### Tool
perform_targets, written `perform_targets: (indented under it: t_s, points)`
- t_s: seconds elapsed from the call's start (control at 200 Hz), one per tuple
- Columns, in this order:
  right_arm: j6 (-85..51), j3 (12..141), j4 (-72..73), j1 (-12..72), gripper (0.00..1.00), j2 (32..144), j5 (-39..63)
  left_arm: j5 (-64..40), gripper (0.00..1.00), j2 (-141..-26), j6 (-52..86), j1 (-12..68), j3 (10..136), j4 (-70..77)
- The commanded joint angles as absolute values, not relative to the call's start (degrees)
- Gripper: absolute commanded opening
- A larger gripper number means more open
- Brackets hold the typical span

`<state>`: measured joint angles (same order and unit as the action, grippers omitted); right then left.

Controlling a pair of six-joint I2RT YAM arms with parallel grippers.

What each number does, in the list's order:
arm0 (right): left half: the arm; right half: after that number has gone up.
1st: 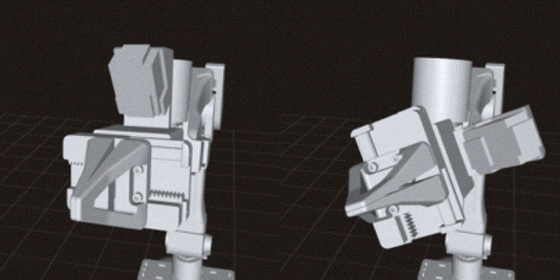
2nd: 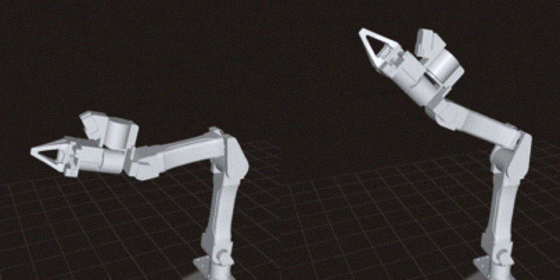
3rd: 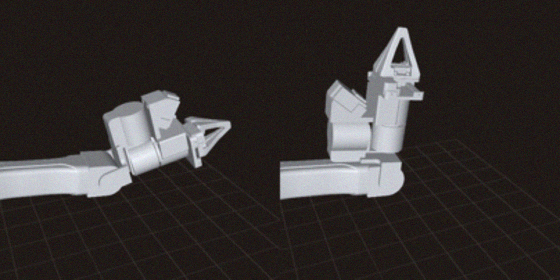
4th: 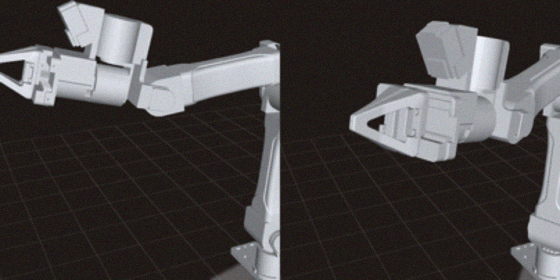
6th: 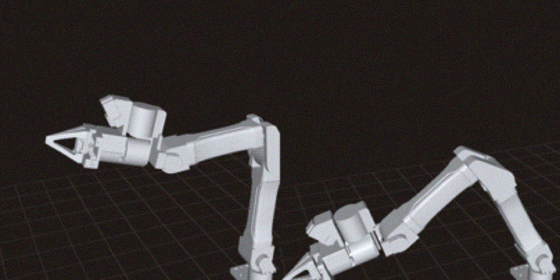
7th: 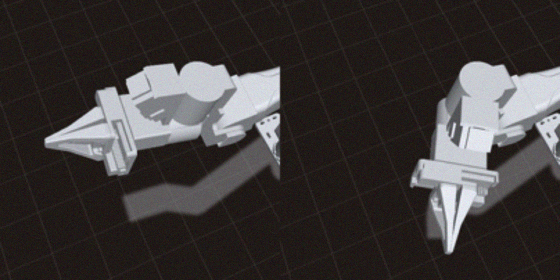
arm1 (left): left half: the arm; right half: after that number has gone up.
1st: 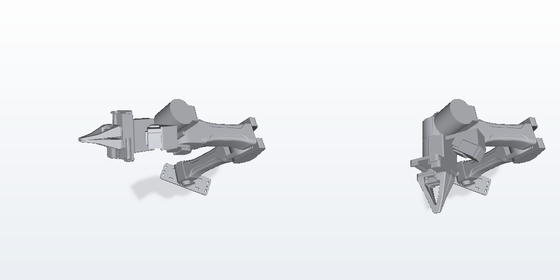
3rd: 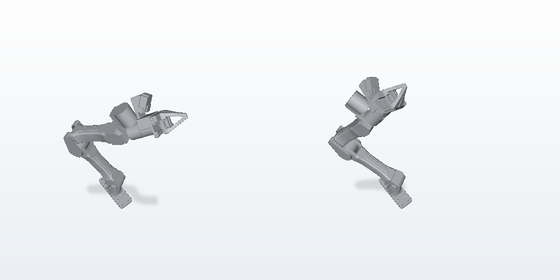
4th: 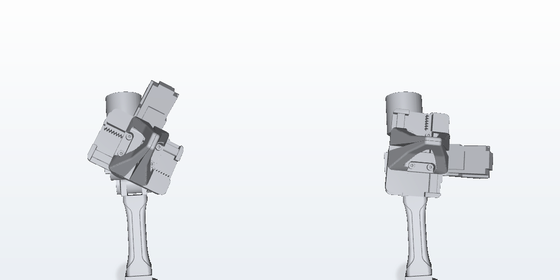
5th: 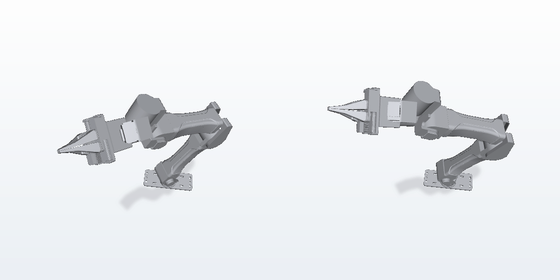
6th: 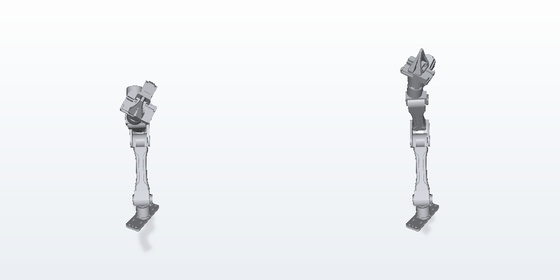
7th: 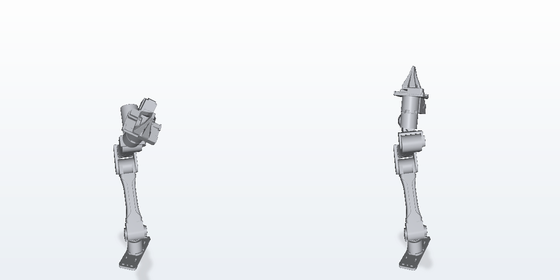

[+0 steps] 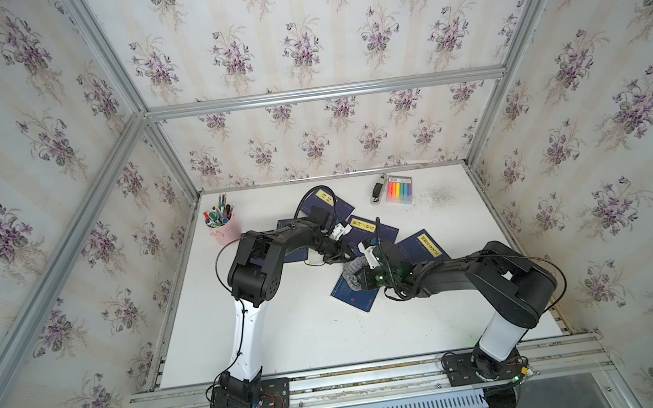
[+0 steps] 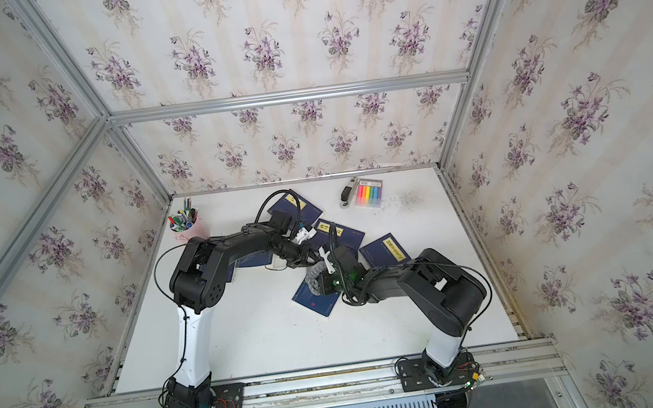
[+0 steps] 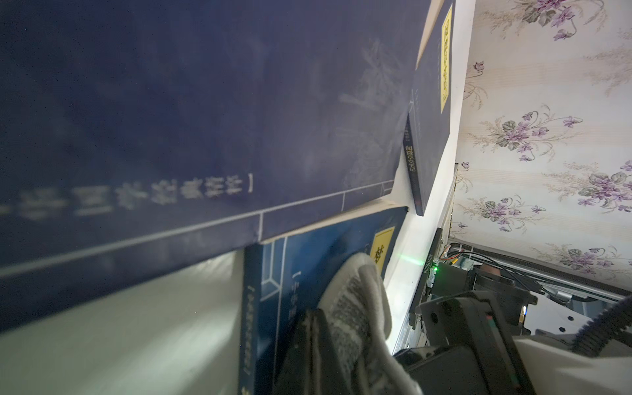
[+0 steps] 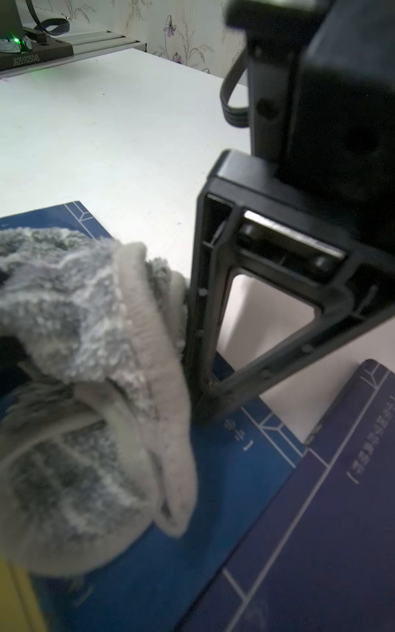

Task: Wipe the cover of the book
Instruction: Wipe the dirt from the cover of the book.

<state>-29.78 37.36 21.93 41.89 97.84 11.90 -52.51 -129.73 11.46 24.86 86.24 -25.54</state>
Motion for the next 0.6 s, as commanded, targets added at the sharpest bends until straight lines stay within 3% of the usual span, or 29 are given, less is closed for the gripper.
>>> perform_targets:
  t_s: [0.0, 0.17, 0.3, 0.595]
  points:
    - [-28.8, 36.9, 14.7, 44.3, 0.00, 97.7, 9.5, -35.9, 0.00, -131.4, 10.7, 24.8, 85.5, -30.8]
    - [-29.1, 38.3, 13.9, 52.5, 0.00, 98.8, 10.6, -36.0, 0.00, -131.4, 10.8, 24.8, 85.5, -30.7]
    - [-29.3, 38.2, 15.8, 52.9, 0.00, 98.2, 11.9, -36.0, 0.00, -131.4, 10.7, 24.8, 85.5, -30.8]
    - [-29.3, 36.7, 17.1, 40.4, 0.00, 98.3, 11.5, -36.1, 0.00, -131.4, 10.7, 24.8, 85.5, -30.8]
